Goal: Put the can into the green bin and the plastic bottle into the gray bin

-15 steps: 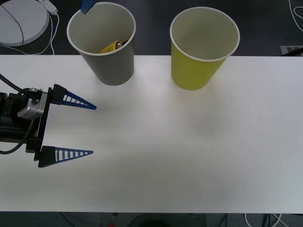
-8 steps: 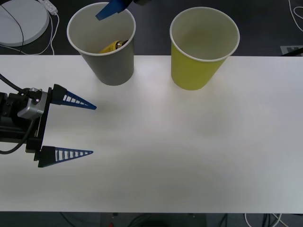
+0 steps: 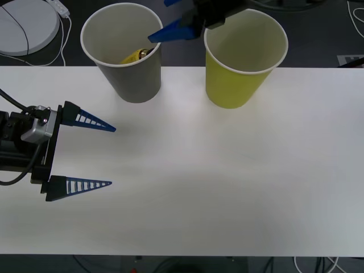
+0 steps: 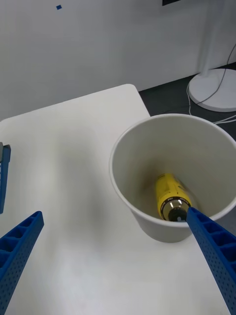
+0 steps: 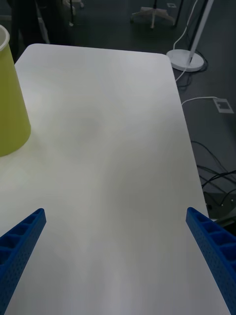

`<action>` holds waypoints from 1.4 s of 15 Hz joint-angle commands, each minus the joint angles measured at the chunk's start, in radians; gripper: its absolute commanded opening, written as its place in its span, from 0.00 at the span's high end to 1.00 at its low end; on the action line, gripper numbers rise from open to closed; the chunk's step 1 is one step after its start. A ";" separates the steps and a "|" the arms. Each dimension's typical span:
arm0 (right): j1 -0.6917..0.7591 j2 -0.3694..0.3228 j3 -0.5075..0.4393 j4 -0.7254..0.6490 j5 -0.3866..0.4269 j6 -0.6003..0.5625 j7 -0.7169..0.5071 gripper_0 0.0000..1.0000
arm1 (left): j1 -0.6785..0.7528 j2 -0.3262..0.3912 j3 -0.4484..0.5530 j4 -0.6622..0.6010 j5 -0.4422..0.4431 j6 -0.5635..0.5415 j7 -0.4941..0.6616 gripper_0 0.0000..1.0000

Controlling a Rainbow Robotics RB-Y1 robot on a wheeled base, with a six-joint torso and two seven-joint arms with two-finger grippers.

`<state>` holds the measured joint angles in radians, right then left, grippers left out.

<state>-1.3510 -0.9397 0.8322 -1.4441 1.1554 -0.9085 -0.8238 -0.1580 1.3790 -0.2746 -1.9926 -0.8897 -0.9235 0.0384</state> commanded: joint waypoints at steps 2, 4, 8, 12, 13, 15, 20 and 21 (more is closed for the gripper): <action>0.167 -0.100 -0.111 -0.182 0.010 0.011 0.071 0.00 | 0.000 0.000 0.000 0.000 0.000 0.000 0.000 0.00; 0.253 -0.139 -0.159 -0.229 -0.036 0.011 0.152 0.00 | 0.000 0.000 0.000 0.000 0.000 0.000 0.000 0.00; 0.428 -0.217 -0.240 -0.315 -0.134 0.011 0.342 0.00 | 0.000 0.000 0.000 0.000 0.000 0.000 0.000 0.00; 0.627 -0.263 -0.347 -0.395 -0.184 0.005 0.496 0.00 | 0.000 0.000 0.000 0.000 0.000 0.000 0.000 0.00; 0.670 -0.271 -0.370 -0.412 -0.192 0.002 0.522 0.00 | 0.000 0.000 0.000 0.000 0.000 0.000 0.000 0.00; 0.759 -0.283 -0.412 -0.440 -0.207 0.000 0.577 0.00 | 0.000 0.000 0.000 0.000 0.000 0.000 0.000 0.00; 0.912 -0.309 -0.495 -0.461 -0.267 -0.050 0.700 0.00 | 0.000 0.000 0.000 0.000 0.000 0.000 0.000 0.00; 0.935 -0.321 -0.499 -0.461 -0.290 -0.052 0.733 0.00 | 0.000 0.000 0.000 0.000 0.000 0.000 0.000 0.00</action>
<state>-0.4322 -1.2525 0.3370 -1.9059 0.8815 -0.9575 -0.1148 -0.1580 1.3790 -0.2746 -1.9926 -0.8897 -0.9235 0.0384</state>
